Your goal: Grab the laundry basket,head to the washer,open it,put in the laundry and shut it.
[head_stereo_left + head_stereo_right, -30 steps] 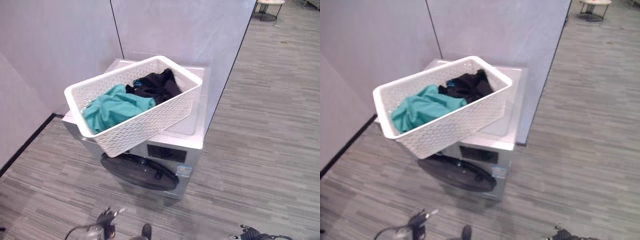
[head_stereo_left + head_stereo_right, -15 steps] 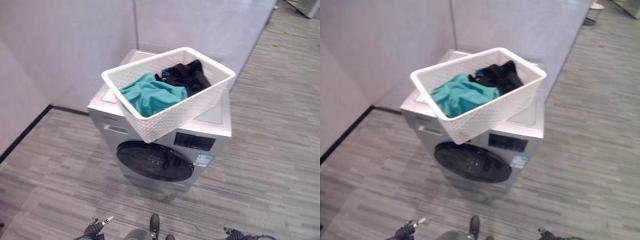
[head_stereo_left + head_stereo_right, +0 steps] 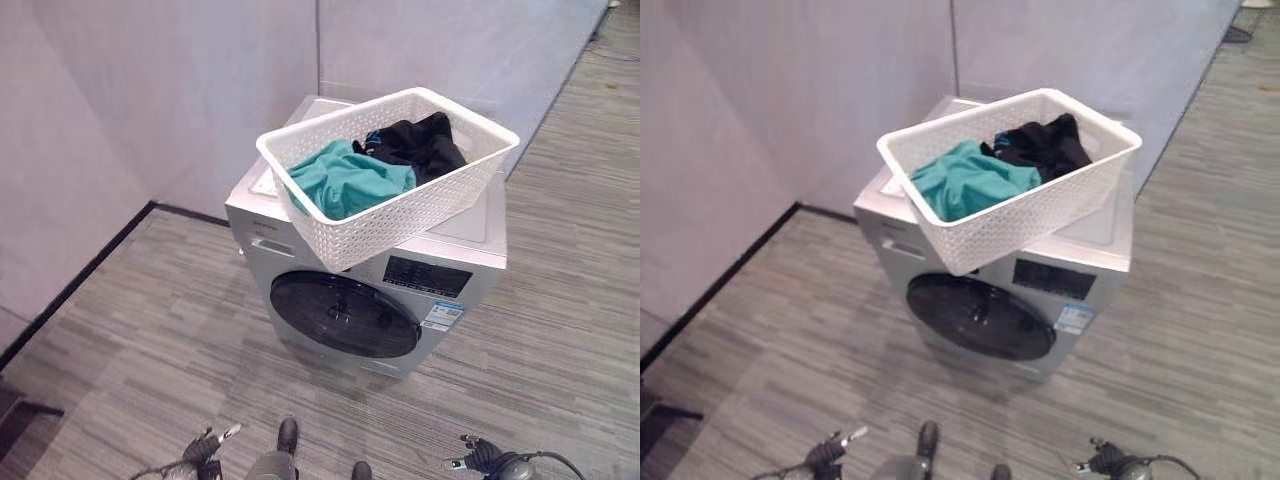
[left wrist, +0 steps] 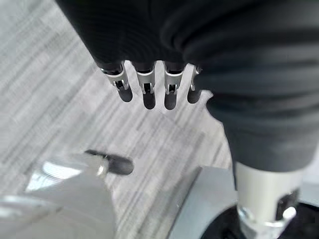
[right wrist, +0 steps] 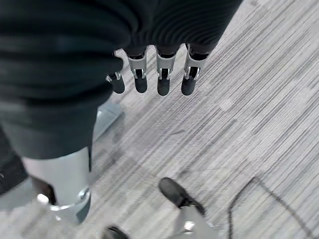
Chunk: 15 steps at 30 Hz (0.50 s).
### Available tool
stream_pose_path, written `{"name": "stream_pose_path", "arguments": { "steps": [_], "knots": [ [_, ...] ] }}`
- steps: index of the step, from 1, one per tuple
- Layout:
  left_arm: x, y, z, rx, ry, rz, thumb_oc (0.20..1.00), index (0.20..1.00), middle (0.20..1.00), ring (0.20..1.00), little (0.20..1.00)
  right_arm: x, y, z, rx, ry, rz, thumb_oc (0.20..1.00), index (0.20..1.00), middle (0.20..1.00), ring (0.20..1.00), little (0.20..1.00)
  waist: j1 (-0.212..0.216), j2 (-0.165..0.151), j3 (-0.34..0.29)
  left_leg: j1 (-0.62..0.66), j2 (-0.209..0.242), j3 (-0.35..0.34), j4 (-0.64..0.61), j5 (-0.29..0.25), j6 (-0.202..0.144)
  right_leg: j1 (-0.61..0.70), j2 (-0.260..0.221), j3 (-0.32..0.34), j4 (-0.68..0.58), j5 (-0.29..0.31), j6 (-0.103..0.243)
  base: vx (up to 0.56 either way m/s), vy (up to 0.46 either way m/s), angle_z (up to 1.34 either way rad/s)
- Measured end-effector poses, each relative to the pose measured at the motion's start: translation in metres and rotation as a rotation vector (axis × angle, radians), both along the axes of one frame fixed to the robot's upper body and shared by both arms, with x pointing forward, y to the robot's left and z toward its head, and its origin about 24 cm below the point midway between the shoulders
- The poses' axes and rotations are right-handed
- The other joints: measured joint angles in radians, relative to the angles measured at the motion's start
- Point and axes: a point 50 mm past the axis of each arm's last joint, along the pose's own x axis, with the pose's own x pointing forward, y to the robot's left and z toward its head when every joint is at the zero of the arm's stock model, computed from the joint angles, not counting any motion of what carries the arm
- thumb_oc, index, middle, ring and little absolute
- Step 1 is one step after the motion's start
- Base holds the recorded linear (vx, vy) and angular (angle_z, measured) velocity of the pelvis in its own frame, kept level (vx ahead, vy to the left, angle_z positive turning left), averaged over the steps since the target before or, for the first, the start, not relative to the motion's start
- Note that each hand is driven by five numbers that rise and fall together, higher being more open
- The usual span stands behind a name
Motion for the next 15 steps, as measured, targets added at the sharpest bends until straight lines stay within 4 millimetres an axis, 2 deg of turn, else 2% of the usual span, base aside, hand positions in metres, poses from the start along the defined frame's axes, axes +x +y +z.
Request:
{"name": "stream_pose_path", "arguments": {
  "steps": [3,4,5,7,9,10,11,13,15],
  "knots": [
    [0.001,0.007,0.002,0.02,-0.006,-0.006,1.0,1.0,1.0,1.0,1.0,0.002,0.005,0.001,0.019,-0.029,0.017,1.0,1.0,1.0,1.0,1.0,-0.004,-0.028,-0.012,0.005,-0.036,0.029,0.0,-0.018,0.031,-0.008,-0.038,0.02,0.002,-0.001,0.022,0.07,0.203,-0.25],
    [0.001,0.008,0.003,0.022,-0.009,-0.003,1.0,1.0,1.0,1.0,1.0,0.008,0.006,0.005,0.028,-0.069,0.022,1.0,1.0,1.0,1.0,1.0,-0.002,-0.03,-0.012,0.008,-0.041,0.047,0.0,-0.024,0.04,-0.022,-0.045,0.029,0.024,-0.004,0.027,-0.02,0.179,-0.67],
    [-0.001,0.009,0.003,0.03,-0.003,-0.012,1.0,1.0,1.0,1.0,1.0,0.026,0.011,0.015,0.042,-0.165,0.07,1.0,1.0,1.0,1.0,1.0,0.001,-0.023,-0.008,0.018,-0.027,0.094,0.0,-0.031,0.053,-0.082,-0.041,0.044,0.132,-0.021,0.049,-0.03,0.145,-0.8],
    [0.002,0.015,0.005,0.049,-0.007,-0.02,1.0,1.0,1.0,1.0,1.0,0.037,0.017,0.021,0.047,-0.217,0.118,1.0,1.0,1.0,1.0,1.0,-0.003,-0.043,0.002,0.039,-0.035,0.122,0.0,-0.042,0.067,-0.132,-0.05,0.039,0.243,-0.045,0.083,-0.03,0.086,-0.61],
    [0.006,0.019,0.008,0.062,-0.02,-0.023,1.0,1.0,1.0,1.0,1.0,0.049,0.016,0.03,0.022,-0.266,0.156,1.0,1.0,1.0,1.0,1.0,-0.005,-0.044,0.023,0.05,-0.034,0.128,0.0,-0.045,0.073,-0.186,-0.058,0.033,0.366,-0.076,0.115,0.04,0.015,-0.12],
    [0.01,0.025,0.01,0.088,-0.018,-0.049,1.0,1.0,1.0,1.0,1.0,0.051,0.01,0.036,-0.004,-0.306,0.151,1.0,1.0,1.0,1.0,1.0,-0.027,-0.051,0.051,0.059,-0.043,0.112,0.0,-0.063,0.089,-0.249,-0.07,0.038,0.466,-0.11,0.115,0.07,-0.07,0.21],
    [0.008,0.027,0.01,0.097,-0.007,-0.05,1.0,1.0,1.0,1.0,1.0,0.051,0.007,0.038,-0.017,-0.319,0.139,1.0,1.0,1.0,1.0,1.0,-0.032,-0.059,0.053,0.062,-0.043,0.104,0.0,-0.062,0.087,-0.249,-0.079,0.035,0.425,-0.109,0.112,0.08,-0.104,0.17],
    [0.001,0.032,0.01,0.115,0.026,-0.04,1.0,1.0,1.0,1.0,1.0,0.04,-0.002,0.036,-0.039,-0.294,0.12,1.0,1.0,1.0,1.0,1.0,-0.034,-0.073,0.054,0.054,-0.052,0.097,0.0,-0.064,0.088,-0.247,-0.104,0.047,0.252,-0.066,0.128,0.08,-0.077,0.16],
    [-0.004,0.037,0.01,0.13,0.044,-0.041,1.0,1.0,1.0,1.0,1.0,0.031,-0.005,0.032,-0.051,-0.267,0.106,1.0,1.0,1.0,1.0,1.0,-0.047,-0.092,0.052,0.06,-0.056,0.073,0.0,-0.064,0.088,-0.242,-0.105,0.1,0.224,-0.038,0.132,0.12,-0.1,0.4]
  ]
}}
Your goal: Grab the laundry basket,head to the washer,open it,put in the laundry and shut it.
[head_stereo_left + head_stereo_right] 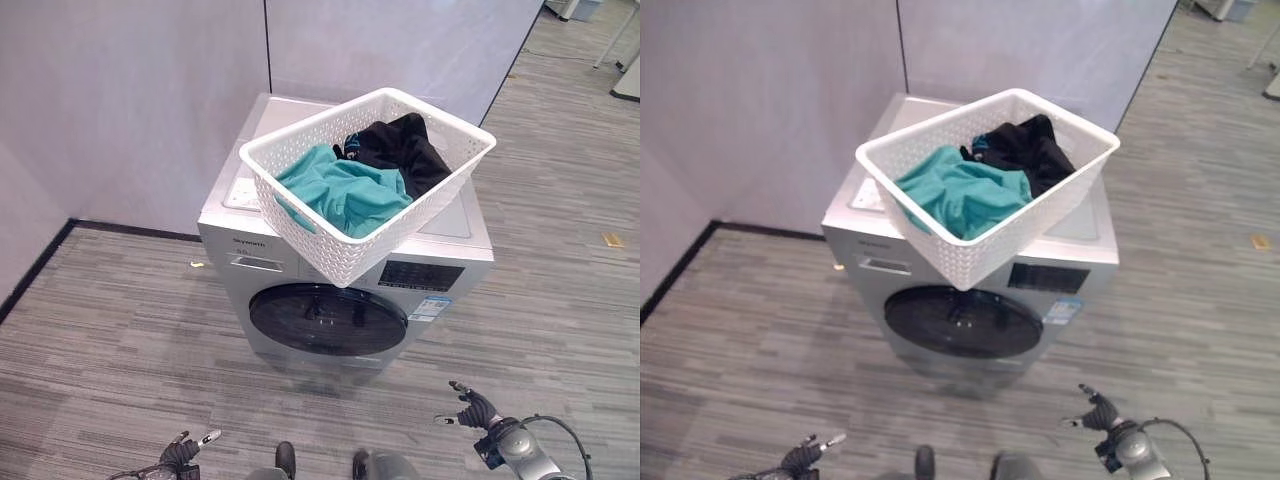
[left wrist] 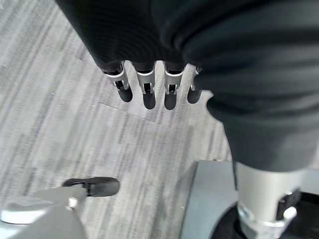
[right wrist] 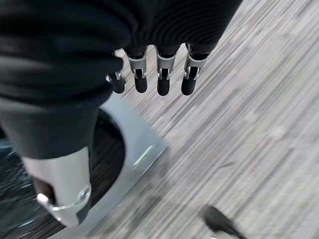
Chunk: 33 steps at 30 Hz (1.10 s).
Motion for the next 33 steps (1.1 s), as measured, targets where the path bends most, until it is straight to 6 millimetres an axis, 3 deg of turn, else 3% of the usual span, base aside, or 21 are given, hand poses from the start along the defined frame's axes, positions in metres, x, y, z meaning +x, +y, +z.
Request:
{"name": "stream_pose_path", "arguments": {
  "steps": [1,3,6,8,10,13,15,17,20,21,23,24,28,33],
  "knots": [
    [-0.01,0.007,0.001,0.017,0.021,0.019,1.0,1.0,1.0,1.0,1.0,-0.011,0.0,0.002,-0.013,0.002,0.034,1.0,1.0,1.0,1.0,1.0,-0.002,-0.028,-0.014,0.011,-0.002,-0.011,-0.005,-0.003,-0.008,0.035,0.0,0.001,-0.053,0.022,-0.011,0.12,-0.102,0.37],
    [-0.029,0.014,0.0,0.036,0.067,0.028,1.0,1.0,1.0,1.0,1.0,-0.018,-0.007,0.008,-0.028,-0.013,0.046,1.0,1.0,1.0,1.0,1.0,0.002,-0.041,-0.033,0.03,0.001,-0.007,-0.005,-0.014,-0.025,0.084,0.004,-0.009,-0.138,0.11,-0.032,0.09,-0.085,0.1],
    [-0.051,0.011,-0.004,0.02,0.107,0.067,1.0,1.0,1.0,1.0,1.0,-0.023,-0.044,0.037,-0.13,-0.055,0.056,1.0,1.0,1.0,1.0,1.0,0.003,-0.011,-0.066,0.028,0.029,-0.01,-0.004,-0.027,-0.048,0.133,0.032,-0.021,-0.242,0.152,-0.044,0.05,-0.06,-0.02],
    [-0.064,0.01,-0.005,0.013,0.133,0.085,1.0,1.0,1.0,1.0,1.0,-0.031,-0.087,0.072,-0.262,-0.094,0.0,1.0,1.0,1.0,1.0,1.0,-0.012,0.004,-0.084,0.029,0.058,-0.028,0.0,-0.024,-0.068,0.141,0.061,-0.036,-0.242,0.145,-0.061,0.08,-0.052,0.16],
    [-0.065,0.007,-0.006,0.002,0.119,0.111,1.0,1.0,1.0,1.0,1.0,-0.031,-0.106,0.113,-0.357,-0.209,0.006,1.0,1.0,1.0,1.0,1.0,-0.016,0.02,-0.092,0.031,0.07,-0.032,0.0,-0.026,-0.084,0.152,0.074,-0.049,-0.24,0.141,-0.071,0.07,-0.04,0.12],
    [-0.066,0.002,-0.008,-0.012,0.121,0.117,1.0,1.0,1.0,1.0,1.0,-0.021,-0.127,0.158,-0.47,-0.351,-0.028,1.0,1.0,1.0,1.0,1.0,-0.034,0.017,-0.099,0.04,0.087,-0.033,0.0,-0.036,-0.099,0.163,0.088,-0.057,-0.242,0.124,-0.081,0.03,-0.041,0.01],
    [-0.067,-0.005,-0.011,-0.035,0.128,0.105,1.0,1.0,1.0,1.0,1.0,-0.005,-0.131,0.194,-0.565,-0.41,0.062,1.0,1.0,1.0,1.0,1.0,-0.048,0.02,-0.104,0.041,0.088,-0.032,-0.001,-0.04,-0.097,0.164,0.09,-0.055,-0.242,0.123,-0.082,0.02,-0.051,0.0],
    [-0.066,-0.005,-0.011,-0.042,0.126,0.097,1.0,1.0,1.0,1.0,1.0,0.011,-0.121,0.234,-0.68,-0.445,0.249,1.0,1.0,1.0,1.0,1.0,-0.061,0.024,-0.109,0.039,0.087,-0.034,-0.004,-0.043,-0.1,0.162,0.088,-0.057,-0.242,0.122,-0.084,0.01,-0.031,0.02],
    [-0.067,-0.006,-0.011,-0.051,0.14,0.056,1.0,1.0,1.0,1.0,1.0,0.033,-0.096,0.276,-0.771,-0.514,0.459,1.0,1.0,1.0,1.0,1.0,-0.06,0.024,-0.135,0.026,0.086,-0.035,-0.004,-0.043,-0.101,0.151,0.085,-0.058,-0.242,0.12,-0.087,0.01,-0.055,0.01],
    [-0.073,-0.004,-0.011,-0.053,0.157,0.061,1.0,1.0,1.0,1.0,1.0,0.045,-0.064,0.312,-0.815,-0.645,0.607,1.0,1.0,1.0,1.0,1.0,-0.062,0.033,-0.138,0.025,0.083,-0.035,-0.004,-0.043,-0.1,0.149,0.083,-0.057,-0.242,0.122,-0.085,0.01,-0.053,0.0],
    [-0.075,-0.001,-0.01,-0.049,0.17,0.064,1.0,1.0,1.0,1.0,1.0,0.055,-0.013,0.349,-0.823,-0.867,0.817,1.0,1.0,1.0,1.0,1.0,-0.053,0.034,-0.148,0.026,0.083,-0.037,-0.003,-0.043,-0.096,0.152,0.083,-0.058,-0.242,0.121,-0.08,0.04,-0.085,0.06],
    [-0.075,-0.002,-0.01,-0.05,0.181,0.054,1.0,1.0,1.0,1.0,1.0,0.056,0.013,0.365,-0.814,-0.965,0.929,1.0,1.0,1.0,1.0,1.0,-0.028,0.034,-0.15,0.025,0.081,-0.041,0.0,-0.043,-0.094,0.153,0.081,-0.061,-0.242,0.12,-0.08,0.05,-0.087,0.12],
    [-0.072,-0.01,-0.013,-0.067,0.201,-0.006,1.0,1.0,1.0,1.0,1.0,0.064,0.042,0.38,-0.661,-1.11,1.022,1.0,1.0,1.0,1.0,1.0,0.002,0.042,-0.154,0.02,0.074,-0.07,0.0,-0.036,-0.1,0.157,0.074,-0.087,-0.242,0.117,-0.077,0.03,-0.062,0.19],
    [-0.07,-0.014,-0.014,-0.078,0.194,-0.007,1.0,1.0,1.0,1.0,1.0,0.072,0.045,0.383,-0.624,-1.117,1.027,1.0,1.0,1.0,1.0,1.0,0.016,0.054,-0.146,0.007,0.071,-0.085,0.0,-0.036,-0.1,0.158,0.073,-0.109,-0.242,0.113,-0.075,0.01,-0.058,0.11]
  ]
}}
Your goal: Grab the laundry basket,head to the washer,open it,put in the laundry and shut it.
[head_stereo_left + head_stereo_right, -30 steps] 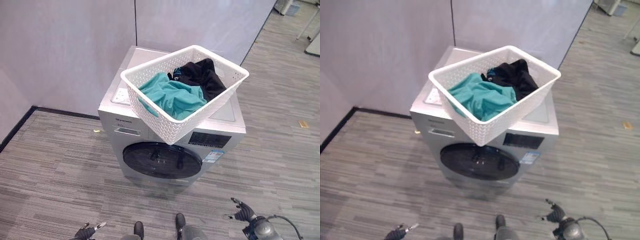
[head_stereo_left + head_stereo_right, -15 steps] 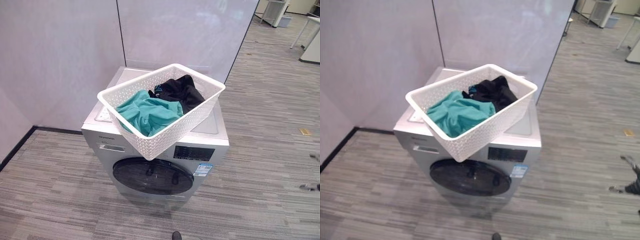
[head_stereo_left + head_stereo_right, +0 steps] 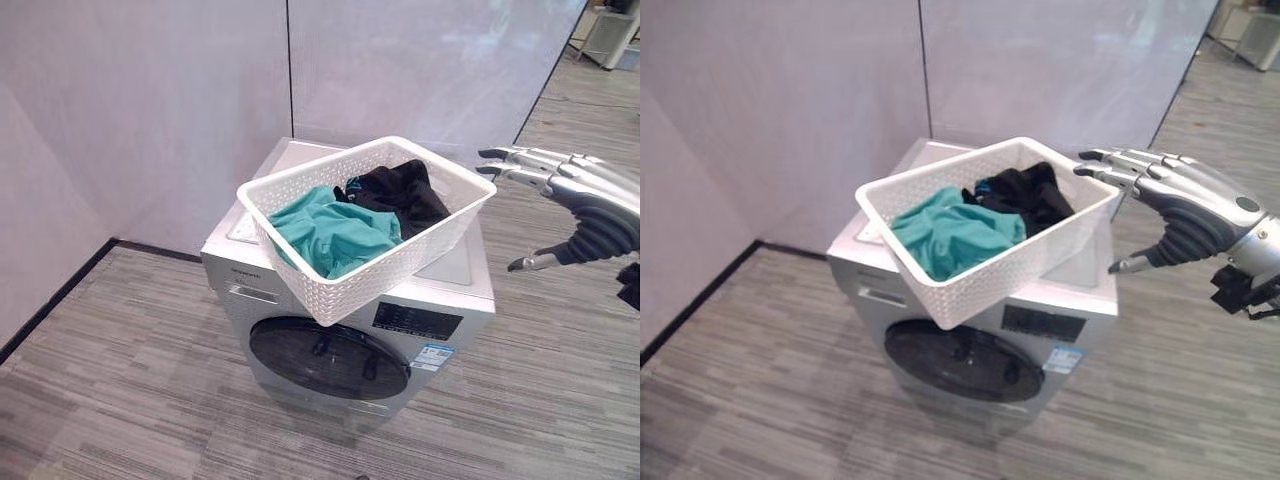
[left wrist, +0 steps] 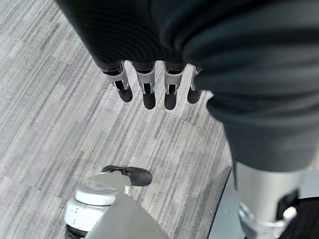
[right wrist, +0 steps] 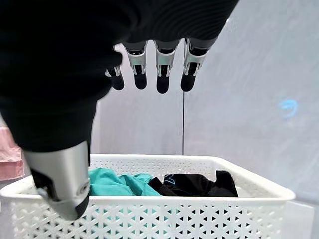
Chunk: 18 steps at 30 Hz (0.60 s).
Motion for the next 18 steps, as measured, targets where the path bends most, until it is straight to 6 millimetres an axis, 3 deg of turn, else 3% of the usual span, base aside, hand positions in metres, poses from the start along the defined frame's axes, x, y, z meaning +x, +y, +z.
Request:
{"name": "stream_pose_path", "arguments": {
  "steps": [7,18],
  "knots": [
    [0.01,-0.006,-0.001,-0.022,-0.019,-0.023,1.0,1.0,1.0,1.0,1.0,0.018,-0.005,-0.018,-0.007,0.204,-0.033,1.0,1.0,1.0,1.0,1.0,0.003,-0.002,0.019,0.0,0.001,-0.024,0.0,0.004,-0.006,0.001,0.007,-0.01,0.0,-0.012,-0.003,0.01,-0.033,0.07],
    [0.007,-0.013,-0.004,-0.055,-0.011,-0.023,1.0,1.0,1.0,1.0,1.0,0.032,-0.001,-0.022,0.002,0.304,-0.026,1.0,1.0,1.0,1.0,1.0,0.012,-0.01,0.048,-0.002,0.004,-0.045,0.0,0.005,-0.009,0.012,0.007,-0.036,0.0,-0.019,-0.008,0.02,0.011,0.07]
  ]
}}
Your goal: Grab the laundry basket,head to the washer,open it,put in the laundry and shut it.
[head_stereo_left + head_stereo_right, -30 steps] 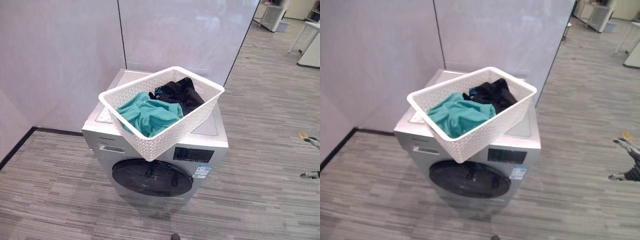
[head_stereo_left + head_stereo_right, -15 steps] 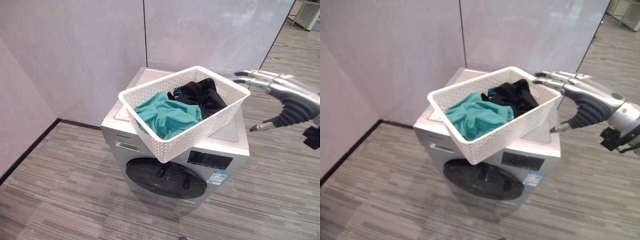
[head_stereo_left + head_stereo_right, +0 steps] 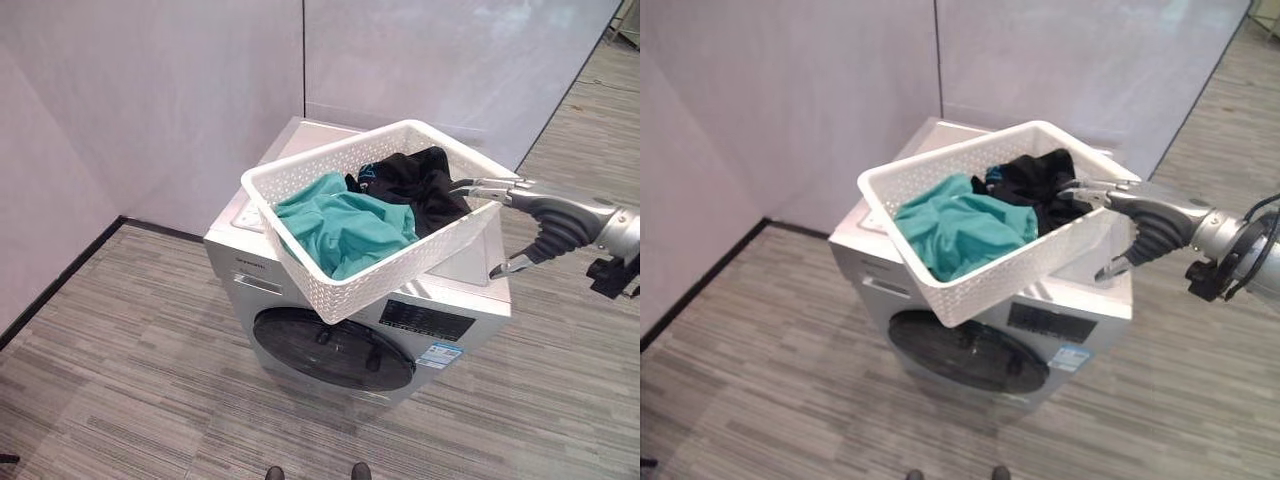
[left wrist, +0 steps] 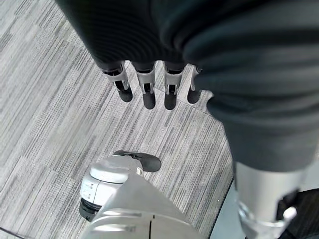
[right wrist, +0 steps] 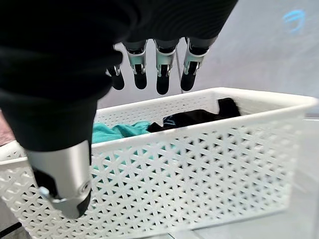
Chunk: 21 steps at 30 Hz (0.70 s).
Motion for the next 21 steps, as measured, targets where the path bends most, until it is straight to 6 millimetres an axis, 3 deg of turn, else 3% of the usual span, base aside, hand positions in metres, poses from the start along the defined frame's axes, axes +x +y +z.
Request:
{"name": "stream_pose_path", "arguments": {
  "steps": [6,14,18,21],
  "knots": [
    [-0.001,0.003,0.001,0.006,0.004,0.004,1.0,1.0,1.0,1.0,1.0,0.008,0.0,-0.011,-0.016,0.002,-0.018,1.0,1.0,1.0,1.0,1.0,0.015,-0.005,0.003,0.001,-0.007,0.0,0.0,-0.002,0.002,0.0,-0.003,0.003,0.001,0.0,0.0,0.01,0.029,-0.01],
    [0.0,0.007,0.002,0.019,0.001,0.012,1.0,1.0,1.0,1.0,1.0,0.011,0.007,-0.029,-0.042,0.073,0.002,1.0,1.0,1.0,1.0,1.0,0.023,-0.047,0.008,-0.012,-0.006,0.009,0.0,-0.001,0.002,-0.015,-0.001,0.006,0.008,0.004,-0.002,0.0,0.0,0.0],
    [0.0,0.013,0.004,0.036,0.0,0.009,1.0,1.0,1.0,1.0,1.0,0.012,0.007,-0.031,-0.041,0.086,-0.006,1.0,1.0,1.0,1.0,1.0,0.024,-0.056,0.005,-0.012,-0.006,0.009,0.0,-0.001,0.002,-0.016,-0.002,0.006,0.008,0.005,-0.002,0.0,0.0,0.0],
    [0.006,0.018,0.006,0.049,-0.011,0.006,1.0,1.0,1.0,1.0,1.0,0.016,0.009,-0.045,-0.017,0.128,-0.009,1.0,1.0,1.0,1.0,1.0,0.025,-0.059,0.002,-0.011,-0.007,0.011,0.0,-0.001,0.002,-0.015,-0.002,0.007,0.008,0.006,-0.002,0.0,0.0,0.0]
  ]
}}
